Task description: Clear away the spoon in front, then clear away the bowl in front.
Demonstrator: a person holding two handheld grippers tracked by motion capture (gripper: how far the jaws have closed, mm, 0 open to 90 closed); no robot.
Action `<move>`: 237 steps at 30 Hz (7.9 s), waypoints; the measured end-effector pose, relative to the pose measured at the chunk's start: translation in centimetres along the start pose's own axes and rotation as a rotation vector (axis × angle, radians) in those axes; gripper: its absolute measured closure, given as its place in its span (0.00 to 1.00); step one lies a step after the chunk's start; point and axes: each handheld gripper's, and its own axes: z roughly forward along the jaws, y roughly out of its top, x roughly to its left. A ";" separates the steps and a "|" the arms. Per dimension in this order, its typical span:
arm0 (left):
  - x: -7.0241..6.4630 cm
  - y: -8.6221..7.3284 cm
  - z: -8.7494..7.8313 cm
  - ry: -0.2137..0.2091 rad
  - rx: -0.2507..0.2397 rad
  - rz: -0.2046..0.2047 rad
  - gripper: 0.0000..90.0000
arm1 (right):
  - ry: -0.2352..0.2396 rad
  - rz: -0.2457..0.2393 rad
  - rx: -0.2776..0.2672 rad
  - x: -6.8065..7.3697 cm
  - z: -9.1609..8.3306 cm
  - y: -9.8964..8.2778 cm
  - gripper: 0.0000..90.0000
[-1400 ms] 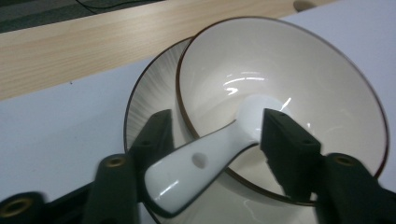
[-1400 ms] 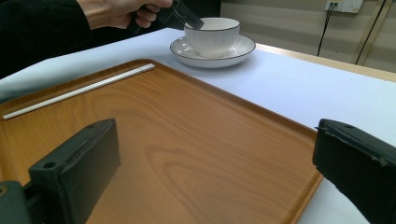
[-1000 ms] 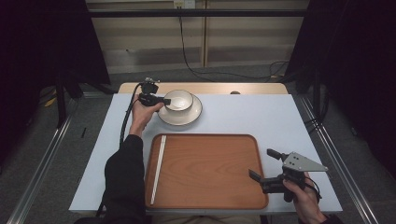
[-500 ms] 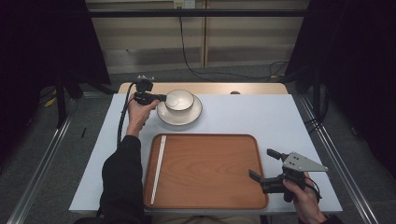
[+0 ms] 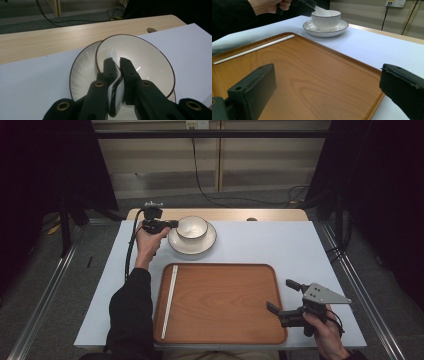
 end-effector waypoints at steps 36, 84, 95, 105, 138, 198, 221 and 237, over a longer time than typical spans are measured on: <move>-4.2 -3.0 -4.8 0.015 -0.182 0.041 0.94 | -0.002 -0.006 -0.008 0.0 -0.1 0.0 0.00; -8.1 -11.0 -8.9 0.009 -0.106 0.049 0.94 | -0.003 -0.006 -0.008 0.1 -0.2 0.1 0.00; -8.6 -12.7 -8.7 0.007 -0.084 0.025 0.94 | -0.004 -0.011 -0.009 0.1 -0.1 0.1 0.00; -9.9 -13.8 -8.7 0.040 -0.036 0.054 0.94 | 0.000 -0.014 -0.004 0.2 -0.1 0.0 0.00; -10.6 -15.3 -7.3 0.088 0.189 0.038 0.91 | -0.003 -0.012 -0.015 0.1 -0.1 0.1 0.00; -7.4 -12.5 -8.4 0.143 -0.162 0.055 0.03 | -0.013 -0.003 -0.018 0.0 -0.2 0.2 0.00; -4.4 -7.8 -6.5 0.063 -0.202 0.047 0.05 | -0.013 0.003 -0.030 -0.1 -0.2 0.2 0.00; -3.1 -4.5 -4.0 0.119 -0.165 0.081 0.07 | -0.001 -0.013 -0.034 0.0 -0.3 0.2 0.00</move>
